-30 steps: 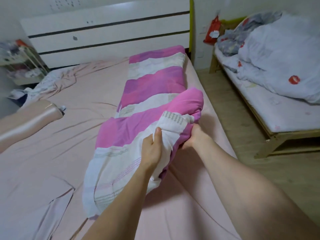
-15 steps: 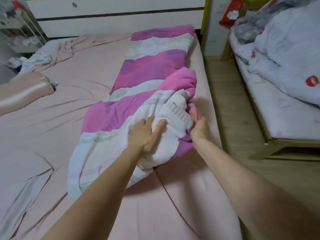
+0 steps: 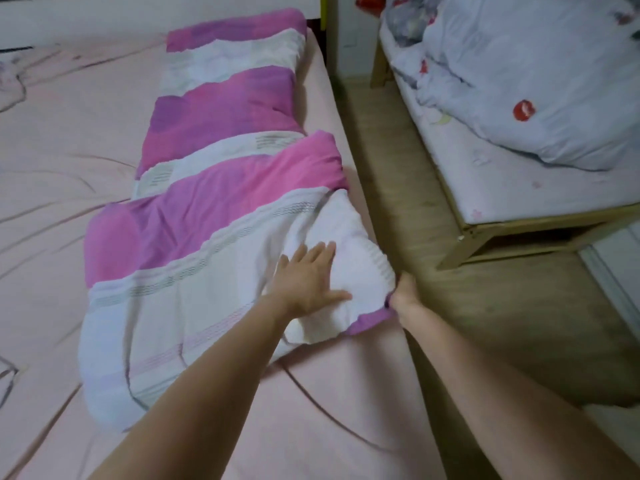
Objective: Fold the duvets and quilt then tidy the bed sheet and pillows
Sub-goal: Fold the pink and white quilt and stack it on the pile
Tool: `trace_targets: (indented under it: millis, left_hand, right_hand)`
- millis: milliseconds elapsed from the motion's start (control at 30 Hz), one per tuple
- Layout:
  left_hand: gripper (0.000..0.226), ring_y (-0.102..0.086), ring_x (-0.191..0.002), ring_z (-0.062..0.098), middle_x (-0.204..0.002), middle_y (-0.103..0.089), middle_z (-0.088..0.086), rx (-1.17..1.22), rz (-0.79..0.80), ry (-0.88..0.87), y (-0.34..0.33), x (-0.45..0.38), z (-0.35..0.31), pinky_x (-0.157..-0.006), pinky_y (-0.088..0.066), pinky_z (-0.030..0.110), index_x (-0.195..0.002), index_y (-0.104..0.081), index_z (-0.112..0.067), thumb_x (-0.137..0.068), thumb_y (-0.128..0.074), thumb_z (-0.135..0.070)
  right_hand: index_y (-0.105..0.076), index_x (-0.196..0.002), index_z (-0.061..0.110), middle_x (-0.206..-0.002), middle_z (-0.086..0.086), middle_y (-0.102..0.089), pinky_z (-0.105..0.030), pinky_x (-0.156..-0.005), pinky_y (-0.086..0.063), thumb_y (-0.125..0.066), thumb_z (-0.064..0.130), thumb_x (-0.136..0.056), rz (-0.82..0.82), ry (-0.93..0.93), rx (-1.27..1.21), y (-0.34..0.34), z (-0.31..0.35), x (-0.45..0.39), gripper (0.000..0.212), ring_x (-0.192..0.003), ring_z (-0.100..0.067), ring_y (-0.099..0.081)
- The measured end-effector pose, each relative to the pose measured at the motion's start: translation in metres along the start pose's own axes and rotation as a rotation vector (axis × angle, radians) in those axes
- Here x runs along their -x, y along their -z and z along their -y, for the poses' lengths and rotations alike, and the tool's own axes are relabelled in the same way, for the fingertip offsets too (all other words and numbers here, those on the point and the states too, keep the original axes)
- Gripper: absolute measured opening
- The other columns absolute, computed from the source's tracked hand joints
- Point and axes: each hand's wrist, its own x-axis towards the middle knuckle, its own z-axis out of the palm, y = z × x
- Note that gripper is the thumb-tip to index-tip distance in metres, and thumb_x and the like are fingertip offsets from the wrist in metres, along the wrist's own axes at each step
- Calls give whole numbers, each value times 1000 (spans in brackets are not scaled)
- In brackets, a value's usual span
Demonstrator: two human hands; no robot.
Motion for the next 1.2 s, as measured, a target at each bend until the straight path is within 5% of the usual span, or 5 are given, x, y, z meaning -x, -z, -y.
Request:
trace_targets:
  millis: [333, 500, 667, 1000, 1200]
  left_hand:
    - [46, -40, -130, 29, -140, -43, 10, 153, -129, 297, -85, 44, 49, -101, -36, 41, -137, -44, -14, -99, -42, -39]
    - [66, -52, -112, 35, -124, -53, 16, 1066, -441, 1154, -158, 84, 67, -90, -44, 37, -118, -49, -3, -79, -66, -54]
    - [62, -60, -101, 32, -118, -58, 9, 1924, -291, 1276, -225, 37, 63, -86, -54, 51, -117, -53, -15, -80, -62, -63]
    - [53, -64, -83, 29, -85, -68, 23, 1108, -726, 1016, -174, 56, 56, -79, -51, 36, -84, -67, 9, -92, -56, -42]
    - [27, -66, -91, 38, -95, -68, 30, 742, 21, 821, -183, 130, 100, -78, -51, 43, -80, -69, 8, -90, -59, -16]
  right_hand:
    - [-55, -109, 8, -109, -12, -54, -37, -89, -39, -55, 2, -82, 72, 766, 816, -51, -90, 41, 27, -103, -32, -51]
    - [-57, -106, 3, -107, -17, -55, -38, -90, -45, -73, -1, -68, 111, 583, 918, -76, -136, 22, 42, -104, -35, -54]
    - [-56, -107, 2, -103, -21, -60, -40, -83, -41, -63, 7, -82, 227, 678, 965, -101, -136, -3, 26, -99, -36, -57]
    - [-57, -83, 4, -74, -16, -56, -36, -55, -43, -64, -10, -70, 40, 1033, 958, -24, -89, 19, 20, -74, -35, -58]
    - [-60, -110, 12, -111, -9, -61, -37, -85, -51, -42, -5, -87, 309, 619, 1445, -28, -104, 53, 34, -107, -30, -60]
